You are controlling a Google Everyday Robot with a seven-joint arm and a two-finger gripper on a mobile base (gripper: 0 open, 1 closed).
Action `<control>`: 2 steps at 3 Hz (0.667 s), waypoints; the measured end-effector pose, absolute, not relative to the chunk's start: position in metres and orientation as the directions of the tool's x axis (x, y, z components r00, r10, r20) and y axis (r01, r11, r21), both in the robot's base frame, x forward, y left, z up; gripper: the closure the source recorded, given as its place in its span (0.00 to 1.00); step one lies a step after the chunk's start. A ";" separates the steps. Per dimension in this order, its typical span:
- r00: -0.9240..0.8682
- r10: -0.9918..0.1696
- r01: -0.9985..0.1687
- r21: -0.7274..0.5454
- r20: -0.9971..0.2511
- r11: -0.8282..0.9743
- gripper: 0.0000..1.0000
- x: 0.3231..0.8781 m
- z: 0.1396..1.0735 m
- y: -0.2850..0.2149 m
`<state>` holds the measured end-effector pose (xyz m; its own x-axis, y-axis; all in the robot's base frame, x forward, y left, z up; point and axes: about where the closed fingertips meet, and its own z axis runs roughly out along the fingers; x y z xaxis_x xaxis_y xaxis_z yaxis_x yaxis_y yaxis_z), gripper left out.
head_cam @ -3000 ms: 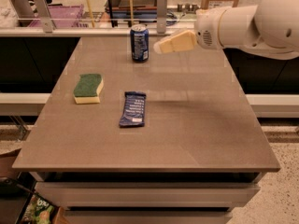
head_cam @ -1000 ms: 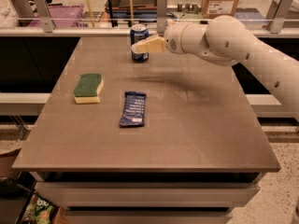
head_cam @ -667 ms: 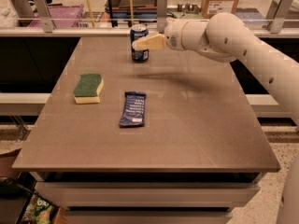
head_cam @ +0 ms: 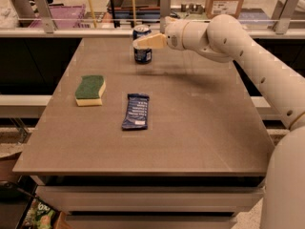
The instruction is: Pick pepsi can
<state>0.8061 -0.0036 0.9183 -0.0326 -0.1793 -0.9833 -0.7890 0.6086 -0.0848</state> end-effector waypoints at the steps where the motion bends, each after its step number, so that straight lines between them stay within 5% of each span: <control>1: -0.023 -0.150 -0.807 -0.070 -0.988 0.586 0.00 0.812 0.914 0.008; 2: -0.005 -0.133 -0.826 -0.070 -0.991 0.559 0.00 0.811 0.913 0.024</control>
Offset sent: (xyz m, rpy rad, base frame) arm 0.0044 0.0401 -0.0037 0.0692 -0.0361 0.1024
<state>0.8114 0.0238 0.9135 -0.0054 -0.1327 -0.9911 -0.8265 0.5586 -0.0703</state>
